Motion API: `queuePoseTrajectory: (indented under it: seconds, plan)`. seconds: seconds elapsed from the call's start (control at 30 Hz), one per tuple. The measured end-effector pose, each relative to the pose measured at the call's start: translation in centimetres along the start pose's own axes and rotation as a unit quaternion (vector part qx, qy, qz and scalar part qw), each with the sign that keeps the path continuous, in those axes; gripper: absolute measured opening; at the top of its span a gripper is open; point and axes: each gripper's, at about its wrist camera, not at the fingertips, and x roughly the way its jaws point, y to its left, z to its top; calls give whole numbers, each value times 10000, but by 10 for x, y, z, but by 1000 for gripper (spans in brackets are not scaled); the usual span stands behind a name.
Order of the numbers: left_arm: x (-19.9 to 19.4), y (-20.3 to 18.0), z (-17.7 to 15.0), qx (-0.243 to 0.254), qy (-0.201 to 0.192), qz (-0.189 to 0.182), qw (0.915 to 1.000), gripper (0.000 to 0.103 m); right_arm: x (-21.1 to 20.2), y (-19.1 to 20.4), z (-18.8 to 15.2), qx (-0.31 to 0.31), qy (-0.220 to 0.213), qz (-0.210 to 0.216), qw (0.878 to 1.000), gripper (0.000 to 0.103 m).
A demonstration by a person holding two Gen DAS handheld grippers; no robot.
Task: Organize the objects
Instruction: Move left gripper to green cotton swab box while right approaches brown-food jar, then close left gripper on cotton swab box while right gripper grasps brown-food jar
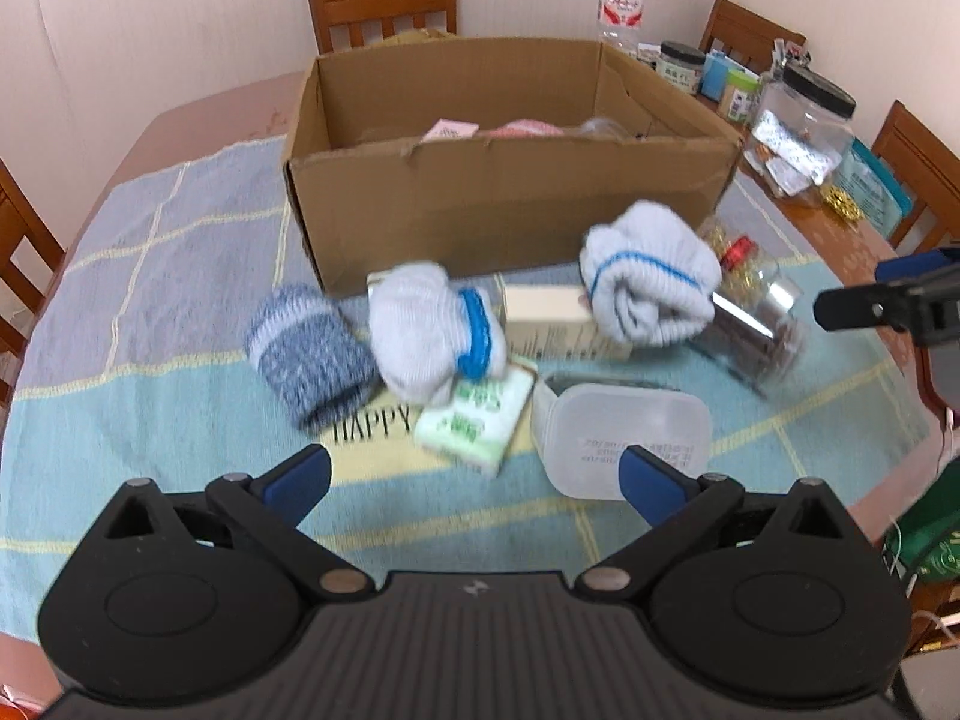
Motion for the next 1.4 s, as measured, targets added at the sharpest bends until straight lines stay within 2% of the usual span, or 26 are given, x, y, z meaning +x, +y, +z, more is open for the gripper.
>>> queuePoseTrajectory:
  seconds: [0.23, 0.47, 0.7, 0.97, 1.2, 1.4]
  plan:
    - [4, 1, -22, 136, 289, 40, 9995, 102, 14, 3, -16, -59, 245, 85, 9996, 103]
    - [5, 0, -41, 303, 513, -95, 9982, 102, 29, 4, -34, -259, 405, 124, 9988, 103]
    - [-3, -6, -46, 277, 509, -400, 9975, 102, 39, 4, -36, -408, 411, 235, 9980, 103]
    - [13, -17, -37, 165, 414, -482, 9978, 102, 58, 9, -26, -673, 325, 445, 9962, 103]
    - [18, -19, -34, 100, 391, -501, 9979, 102, 62, 15, -24, -666, 483, 776, 9936, 103]
    - [23, -20, -32, 117, 428, -532, 9976, 102, 52, 17, -31, -453, 804, 1576, 9832, 103]
